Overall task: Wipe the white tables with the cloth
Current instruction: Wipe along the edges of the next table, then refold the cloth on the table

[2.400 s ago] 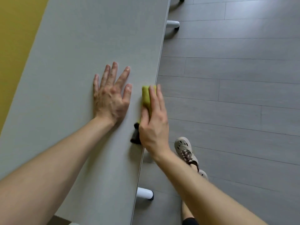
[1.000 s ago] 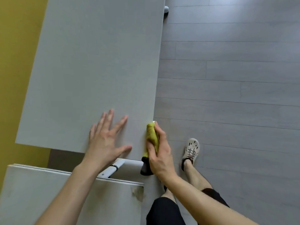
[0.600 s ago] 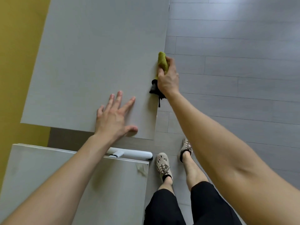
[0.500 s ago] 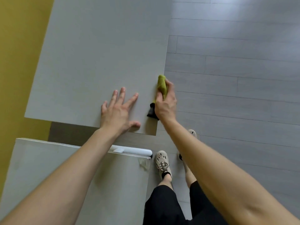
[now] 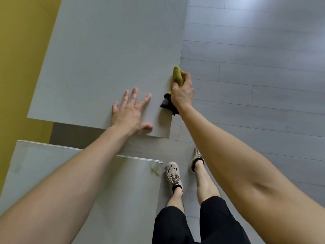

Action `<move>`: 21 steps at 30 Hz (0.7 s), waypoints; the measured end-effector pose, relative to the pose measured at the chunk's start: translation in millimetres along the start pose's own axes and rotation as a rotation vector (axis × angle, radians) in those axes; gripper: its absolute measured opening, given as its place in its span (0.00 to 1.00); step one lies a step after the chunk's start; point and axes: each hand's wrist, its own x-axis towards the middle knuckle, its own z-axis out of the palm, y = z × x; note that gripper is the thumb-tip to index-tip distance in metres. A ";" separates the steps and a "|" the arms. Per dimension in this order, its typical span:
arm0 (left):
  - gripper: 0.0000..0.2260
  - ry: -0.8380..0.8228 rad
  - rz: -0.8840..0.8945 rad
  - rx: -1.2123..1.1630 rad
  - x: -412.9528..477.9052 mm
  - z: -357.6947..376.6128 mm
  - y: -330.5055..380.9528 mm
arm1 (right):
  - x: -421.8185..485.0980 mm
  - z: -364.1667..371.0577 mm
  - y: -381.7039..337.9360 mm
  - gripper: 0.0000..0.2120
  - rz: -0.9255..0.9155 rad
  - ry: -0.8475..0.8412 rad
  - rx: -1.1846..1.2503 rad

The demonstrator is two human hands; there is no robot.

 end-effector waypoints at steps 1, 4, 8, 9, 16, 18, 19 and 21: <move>0.54 0.002 0.001 -0.002 0.8 0.8 -0.5 | -11.4 0.8 1.8 0.21 0.000 0.008 0.010; 0.55 0.018 -0.002 -0.010 4.3 3.8 -1.4 | -99.3 -2.7 34.6 0.24 0.040 0.000 0.054; 0.55 -0.002 -0.001 -0.042 7.2 7.5 -1.6 | -210.4 -53.0 81.0 0.21 0.043 -0.309 -0.044; 0.55 -0.010 -0.001 -0.056 7.6 7.5 -1.1 | -217.1 -67.9 88.6 0.20 -0.008 -0.419 -0.092; 0.46 0.019 -0.008 -0.190 -14.3 2.1 11.3 | -165.3 -151.0 41.9 0.19 -0.123 -0.352 -0.281; 0.44 0.021 0.099 -0.453 -35.8 -5.9 24.1 | -151.0 -174.4 9.6 0.17 -0.148 -0.379 -0.261; 0.46 -0.015 0.170 -0.622 -48.2 -12.0 29.8 | -144.2 -184.3 -6.5 0.15 -0.159 -0.406 -0.235; 0.51 -0.111 0.265 -0.909 -73.1 -29.6 39.0 | -133.7 -196.3 -38.3 0.13 -0.200 -0.456 -0.200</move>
